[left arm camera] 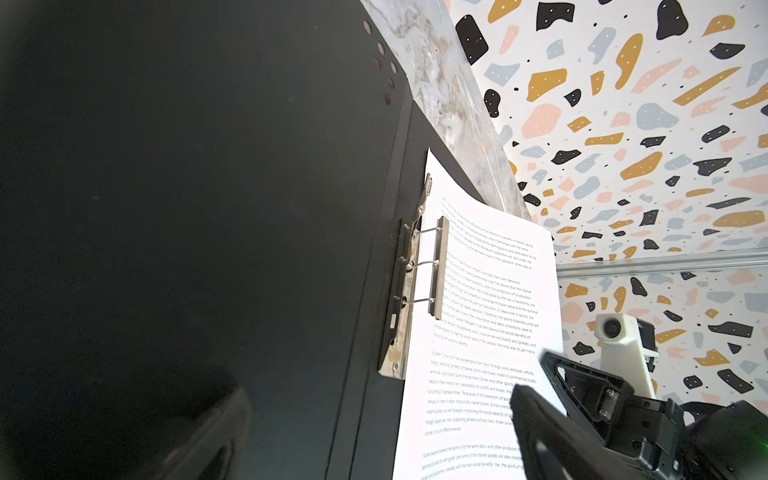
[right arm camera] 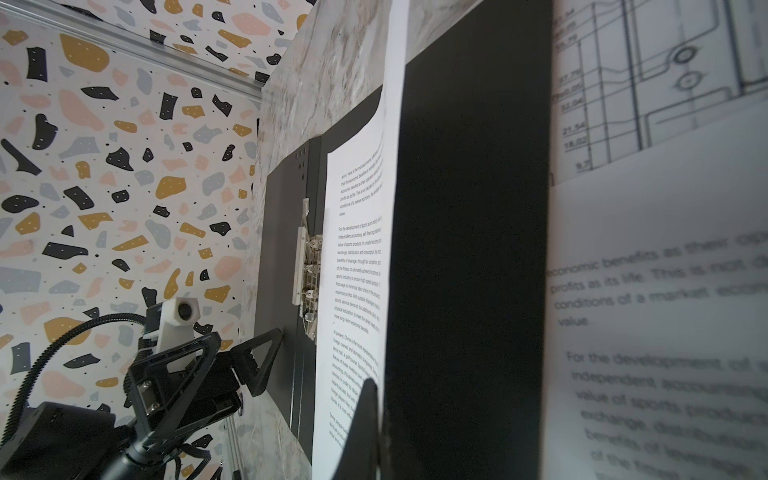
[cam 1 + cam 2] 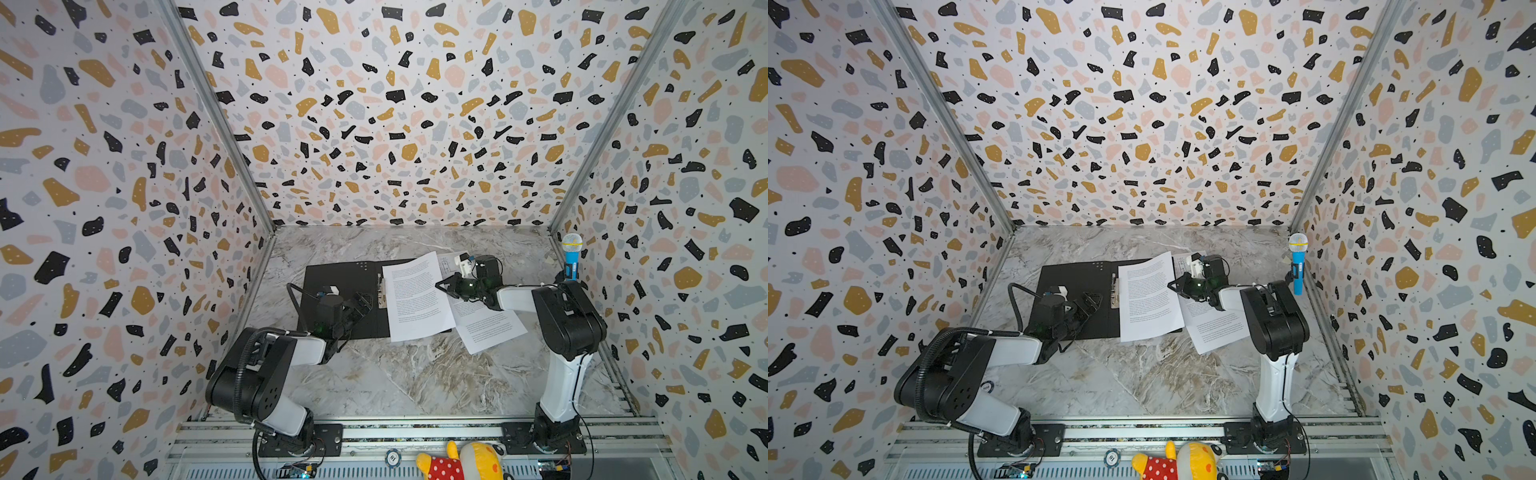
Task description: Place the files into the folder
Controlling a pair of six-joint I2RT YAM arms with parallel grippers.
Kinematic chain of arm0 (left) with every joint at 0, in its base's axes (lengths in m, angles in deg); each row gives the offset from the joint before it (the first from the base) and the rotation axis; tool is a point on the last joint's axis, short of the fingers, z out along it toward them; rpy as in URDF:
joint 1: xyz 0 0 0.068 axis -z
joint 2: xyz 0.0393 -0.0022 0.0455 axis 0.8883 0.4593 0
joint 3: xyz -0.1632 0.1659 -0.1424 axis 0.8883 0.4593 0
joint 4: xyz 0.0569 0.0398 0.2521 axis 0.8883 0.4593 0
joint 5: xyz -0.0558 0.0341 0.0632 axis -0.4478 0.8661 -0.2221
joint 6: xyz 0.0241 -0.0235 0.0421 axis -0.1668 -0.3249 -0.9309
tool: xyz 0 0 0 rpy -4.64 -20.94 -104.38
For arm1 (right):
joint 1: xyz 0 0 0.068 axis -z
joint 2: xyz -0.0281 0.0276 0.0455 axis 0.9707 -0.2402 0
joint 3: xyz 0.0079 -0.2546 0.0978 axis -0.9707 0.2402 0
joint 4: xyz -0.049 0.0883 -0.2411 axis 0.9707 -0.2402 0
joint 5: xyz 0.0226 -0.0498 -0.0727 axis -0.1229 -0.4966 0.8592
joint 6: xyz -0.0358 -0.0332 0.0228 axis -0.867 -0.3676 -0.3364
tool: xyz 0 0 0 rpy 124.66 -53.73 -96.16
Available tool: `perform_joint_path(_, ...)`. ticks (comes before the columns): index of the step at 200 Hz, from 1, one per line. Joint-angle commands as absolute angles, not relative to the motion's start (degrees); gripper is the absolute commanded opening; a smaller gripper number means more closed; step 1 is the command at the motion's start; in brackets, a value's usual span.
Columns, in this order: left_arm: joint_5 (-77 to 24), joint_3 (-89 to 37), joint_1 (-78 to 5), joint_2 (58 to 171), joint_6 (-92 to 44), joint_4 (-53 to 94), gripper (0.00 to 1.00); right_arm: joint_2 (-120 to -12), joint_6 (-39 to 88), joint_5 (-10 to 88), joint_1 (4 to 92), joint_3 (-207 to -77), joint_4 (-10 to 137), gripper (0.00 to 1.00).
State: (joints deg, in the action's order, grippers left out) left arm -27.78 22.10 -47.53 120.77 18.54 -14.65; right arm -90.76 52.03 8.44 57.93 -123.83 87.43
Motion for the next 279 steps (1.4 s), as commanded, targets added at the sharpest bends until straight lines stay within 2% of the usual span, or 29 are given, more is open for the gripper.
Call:
perform_joint_path(1, -28.26, 23.28, -47.76, 121.55, 18.36, -15.32, 1.00, -89.09, 53.05, 7.34, 57.47, -124.15, 88.98, 0.00)
perform_joint_path(89, -28.46, 23.46, -47.82, 121.81, 18.62, -15.68, 1.00, -91.51, 51.75, 6.25, 57.47, -128.80, 82.76, 0.00)
perform_joint_path(152, -28.80, 23.45, -47.80, 122.30, 19.15, -16.35, 1.00, -89.61, 56.67, 8.45, 57.12, -123.87, 87.63, 0.00)
perform_joint_path(279, -28.66, 23.81, -47.83, 122.24, 19.15, -16.47, 1.00, -91.37, 61.53, 11.66, 56.50, -123.93, 91.53, 0.00)
